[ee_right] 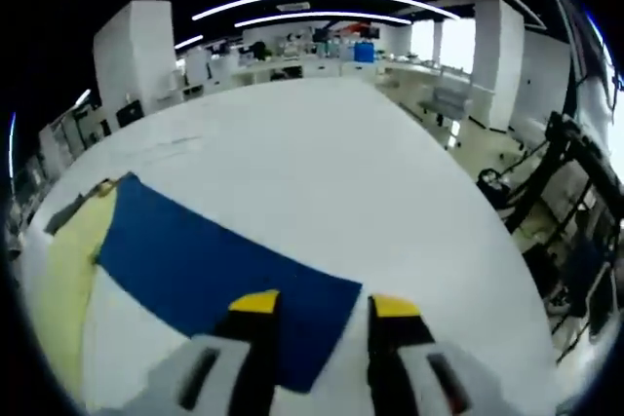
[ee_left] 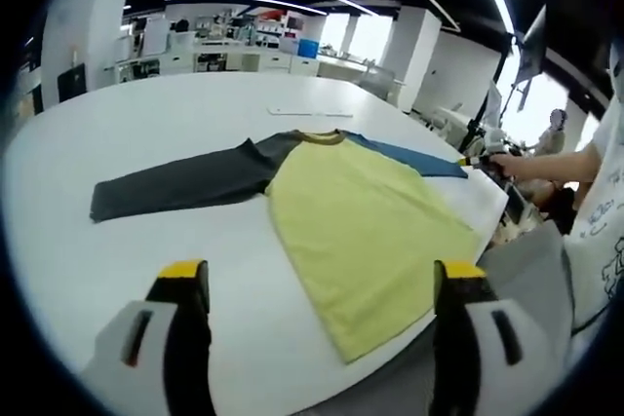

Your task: Fold the garment on the visible template until the final outline fits inside the template.

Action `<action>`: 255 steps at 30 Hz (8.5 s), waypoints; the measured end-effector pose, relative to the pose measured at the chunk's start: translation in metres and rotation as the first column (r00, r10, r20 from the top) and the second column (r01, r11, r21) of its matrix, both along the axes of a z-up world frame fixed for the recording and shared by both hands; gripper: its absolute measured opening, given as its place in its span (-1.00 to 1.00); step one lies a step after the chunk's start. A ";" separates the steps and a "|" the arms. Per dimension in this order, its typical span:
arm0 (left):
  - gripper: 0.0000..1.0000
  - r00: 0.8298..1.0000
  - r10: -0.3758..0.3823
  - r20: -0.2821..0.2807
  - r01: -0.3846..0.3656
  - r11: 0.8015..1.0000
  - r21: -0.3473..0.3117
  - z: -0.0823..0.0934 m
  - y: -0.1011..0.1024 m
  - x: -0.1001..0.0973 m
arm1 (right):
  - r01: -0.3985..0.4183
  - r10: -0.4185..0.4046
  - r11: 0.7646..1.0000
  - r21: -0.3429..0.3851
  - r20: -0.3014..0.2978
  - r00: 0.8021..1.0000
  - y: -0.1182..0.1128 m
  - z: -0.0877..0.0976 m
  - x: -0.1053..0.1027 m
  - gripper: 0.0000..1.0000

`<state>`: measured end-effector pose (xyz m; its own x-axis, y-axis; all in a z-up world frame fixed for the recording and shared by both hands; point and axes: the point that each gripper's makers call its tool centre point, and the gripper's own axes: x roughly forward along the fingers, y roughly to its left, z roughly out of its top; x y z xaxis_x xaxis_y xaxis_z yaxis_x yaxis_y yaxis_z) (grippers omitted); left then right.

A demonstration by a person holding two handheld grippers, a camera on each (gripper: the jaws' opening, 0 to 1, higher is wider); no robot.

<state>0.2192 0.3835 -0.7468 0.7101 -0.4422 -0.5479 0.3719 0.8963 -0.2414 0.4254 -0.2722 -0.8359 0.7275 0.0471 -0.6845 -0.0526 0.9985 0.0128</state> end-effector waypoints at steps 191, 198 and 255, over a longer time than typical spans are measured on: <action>0.68 0.987 -0.057 0.147 0.061 0.998 -0.020 0.010 -0.014 0.033 | -0.713 0.710 0.643 0.280 0.129 0.692 0.495 0.063 0.035 1.00; 0.69 0.984 -0.093 0.151 0.094 0.996 0.001 0.011 -0.021 0.034 | -0.641 0.637 0.714 0.281 0.118 0.762 0.435 0.064 0.046 1.00; 0.64 0.990 -0.064 0.123 0.068 0.997 -0.026 0.000 -0.019 0.031 | -0.232 0.312 0.838 0.494 -0.085 0.946 0.303 0.009 0.027 -1.00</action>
